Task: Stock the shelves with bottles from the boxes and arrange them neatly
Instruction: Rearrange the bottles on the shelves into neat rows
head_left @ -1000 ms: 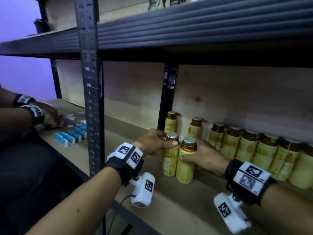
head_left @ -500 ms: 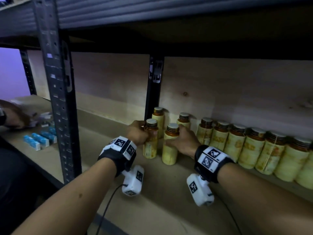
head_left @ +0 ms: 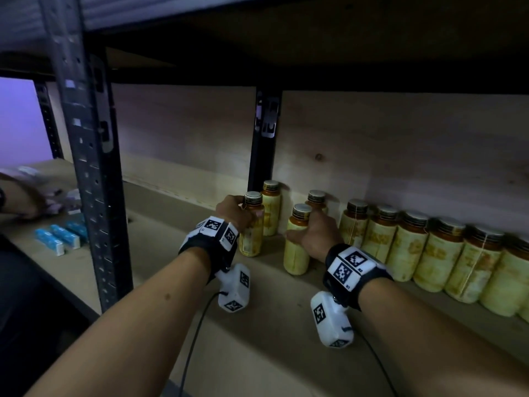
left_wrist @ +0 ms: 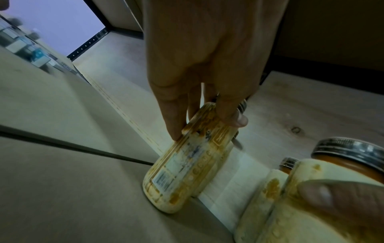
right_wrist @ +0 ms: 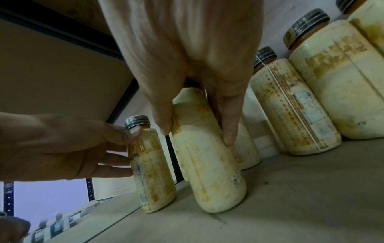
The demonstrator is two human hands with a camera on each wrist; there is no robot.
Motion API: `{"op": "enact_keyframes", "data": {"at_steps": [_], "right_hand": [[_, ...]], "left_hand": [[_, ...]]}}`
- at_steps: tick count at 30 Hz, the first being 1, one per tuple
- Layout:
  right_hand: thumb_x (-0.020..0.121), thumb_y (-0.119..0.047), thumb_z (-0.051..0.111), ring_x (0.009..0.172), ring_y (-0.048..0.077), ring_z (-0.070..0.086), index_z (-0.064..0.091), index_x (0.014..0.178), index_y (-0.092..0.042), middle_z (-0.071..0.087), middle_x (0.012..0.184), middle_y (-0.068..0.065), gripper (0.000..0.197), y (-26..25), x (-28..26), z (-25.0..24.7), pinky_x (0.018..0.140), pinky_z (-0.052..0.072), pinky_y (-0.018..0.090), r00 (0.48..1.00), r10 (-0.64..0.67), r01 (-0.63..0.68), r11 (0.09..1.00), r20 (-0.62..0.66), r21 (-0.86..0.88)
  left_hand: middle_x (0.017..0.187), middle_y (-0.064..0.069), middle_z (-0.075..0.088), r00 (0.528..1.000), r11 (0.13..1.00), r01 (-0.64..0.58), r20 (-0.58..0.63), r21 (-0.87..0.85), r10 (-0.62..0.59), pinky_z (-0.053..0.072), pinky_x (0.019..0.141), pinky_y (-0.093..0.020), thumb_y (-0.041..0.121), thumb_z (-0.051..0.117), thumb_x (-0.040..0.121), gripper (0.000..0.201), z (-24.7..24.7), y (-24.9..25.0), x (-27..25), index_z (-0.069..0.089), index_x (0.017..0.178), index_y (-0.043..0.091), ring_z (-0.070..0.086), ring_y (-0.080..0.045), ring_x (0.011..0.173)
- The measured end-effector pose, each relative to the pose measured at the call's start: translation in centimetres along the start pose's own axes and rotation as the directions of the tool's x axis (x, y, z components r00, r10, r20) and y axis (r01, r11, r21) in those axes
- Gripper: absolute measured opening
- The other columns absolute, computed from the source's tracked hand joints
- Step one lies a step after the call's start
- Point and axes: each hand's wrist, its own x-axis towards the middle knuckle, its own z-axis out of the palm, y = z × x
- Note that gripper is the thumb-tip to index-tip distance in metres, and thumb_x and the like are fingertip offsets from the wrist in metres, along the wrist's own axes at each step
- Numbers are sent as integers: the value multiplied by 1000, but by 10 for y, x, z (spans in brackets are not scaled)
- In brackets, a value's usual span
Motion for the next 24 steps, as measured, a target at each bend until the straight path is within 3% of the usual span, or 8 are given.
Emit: {"op": "enact_keyframes", "data": {"at_steps": [5, 8, 11, 15, 20, 24], "right_hand": [[81, -31, 79, 113, 30, 60, 52, 122, -9, 63, 121, 11, 54, -2, -4, 4, 96, 51, 41, 998, 20, -24, 998, -56, -62], [80, -33, 79, 117, 32, 57, 50, 126, -9, 61, 124, 13, 59, -4, -4, 4, 98, 50, 43, 997, 40, -45, 996, -62, -73], [80, -32, 79, 118, 32, 57, 52, 126, -8, 61, 125, 13, 58, -4, -5, 3, 99, 49, 44, 997, 41, -44, 997, -59, -63], [82, -34, 78, 120, 32, 56, 50, 128, -9, 60, 126, 13, 60, -3, -6, 3, 100, 48, 45, 997, 47, -52, 995, -63, -85], [82, -35, 77, 123, 34, 53, 49, 128, -10, 57, 130, 13, 59, -3, -7, 4, 102, 47, 45, 996, 50, -57, 992, -68, -110], [81, -36, 77, 123, 34, 52, 49, 127, -10, 55, 131, 13, 60, -7, -8, 3, 101, 47, 46, 996, 52, -61, 990, -73, -126]], "left_hand": [[122, -9, 67, 999, 997, -16, -30, 74, 19, 50, 97, -35, 40, 76, 80, 61, 2, 1, -1, 57, 134, 20, 63, -27, 111], [120, -9, 68, 998, 993, -20, -49, 112, 26, 49, 91, -28, 41, 75, 80, 58, 3, 1, -2, 59, 132, 21, 63, -27, 110], [117, -10, 69, 997, 990, -14, -70, 144, 25, 43, 79, -24, 40, 76, 80, 53, 5, 3, -2, 63, 127, 18, 64, -27, 107], [112, -12, 70, 996, 984, -6, -83, 178, 21, 43, 74, -24, 36, 77, 80, 46, 9, 7, -2, 67, 119, 13, 65, -28, 101], [100, -13, 70, 993, 984, 11, -118, 178, 10, 44, 67, -26, 33, 76, 80, 33, 15, 8, -3, 69, 101, 9, 56, -25, 72], [101, -14, 68, 994, 981, 15, -105, 191, 5, 46, 68, -29, 35, 76, 80, 36, 14, 10, -4, 66, 102, 7, 61, -28, 81]]}}
